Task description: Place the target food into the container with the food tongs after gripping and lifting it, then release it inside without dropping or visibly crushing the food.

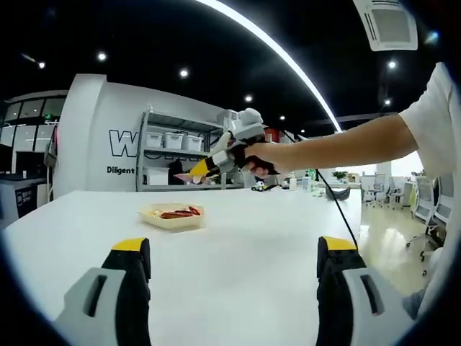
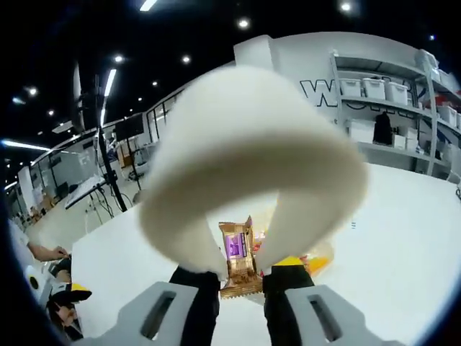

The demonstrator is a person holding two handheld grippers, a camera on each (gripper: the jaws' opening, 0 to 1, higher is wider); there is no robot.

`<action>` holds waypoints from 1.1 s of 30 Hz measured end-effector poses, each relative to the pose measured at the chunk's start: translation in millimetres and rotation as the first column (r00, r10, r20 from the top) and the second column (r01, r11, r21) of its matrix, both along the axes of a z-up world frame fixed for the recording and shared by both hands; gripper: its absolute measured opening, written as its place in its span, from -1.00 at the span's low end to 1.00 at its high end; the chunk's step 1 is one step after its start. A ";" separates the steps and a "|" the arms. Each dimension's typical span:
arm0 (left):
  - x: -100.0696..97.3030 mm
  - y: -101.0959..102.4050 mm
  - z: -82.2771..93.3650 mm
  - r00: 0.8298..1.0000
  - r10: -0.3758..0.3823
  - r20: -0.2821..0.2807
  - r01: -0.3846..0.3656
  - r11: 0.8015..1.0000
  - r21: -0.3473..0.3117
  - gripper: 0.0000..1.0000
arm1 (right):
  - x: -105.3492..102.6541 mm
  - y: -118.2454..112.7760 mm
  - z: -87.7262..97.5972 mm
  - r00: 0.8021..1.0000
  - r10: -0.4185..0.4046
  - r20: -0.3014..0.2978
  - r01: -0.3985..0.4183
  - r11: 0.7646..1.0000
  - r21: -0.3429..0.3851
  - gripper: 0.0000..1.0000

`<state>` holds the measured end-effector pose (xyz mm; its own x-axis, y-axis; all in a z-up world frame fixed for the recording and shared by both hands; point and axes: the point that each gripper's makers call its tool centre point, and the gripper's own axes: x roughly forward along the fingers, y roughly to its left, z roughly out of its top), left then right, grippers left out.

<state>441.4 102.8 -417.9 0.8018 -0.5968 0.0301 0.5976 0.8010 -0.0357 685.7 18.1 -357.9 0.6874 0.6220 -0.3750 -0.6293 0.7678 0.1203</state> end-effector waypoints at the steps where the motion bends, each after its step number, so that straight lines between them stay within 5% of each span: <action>1: -0.2 -1.2 -0.8 1.000 -0.002 -0.003 0.002 1.000 0.004 0.89 | 6.4 -5.2 -0.5 1.000 -0.015 -0.009 0.015 1.000 0.005 -0.68; 10: -2.2 -3.9 -0.2 1.000 -0.011 0.005 0.011 0.999 0.031 0.90 | 33.0 -21.1 -30.0 0.996 -0.076 -0.045 0.074 0.997 -0.025 -0.68; 20: 3.4 1.6 12.9 1.000 -0.009 0.027 0.009 0.999 0.033 0.90 | 47.5 -1.6 -54.9 0.995 -0.063 -0.075 0.060 0.997 -0.038 -0.67; 33: 8.2 6.6 4.0 1.000 -0.004 0.009 0.003 0.998 0.063 0.90 | 62.4 3.1 -88.1 0.992 -0.077 -0.096 0.067 0.993 -0.100 -0.67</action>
<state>449.6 109.4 -413.9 0.7994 -0.6008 -0.0002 0.6007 0.7993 0.0200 748.0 21.2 -445.9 0.6850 0.5300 -0.4999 -0.5607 0.8216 0.1027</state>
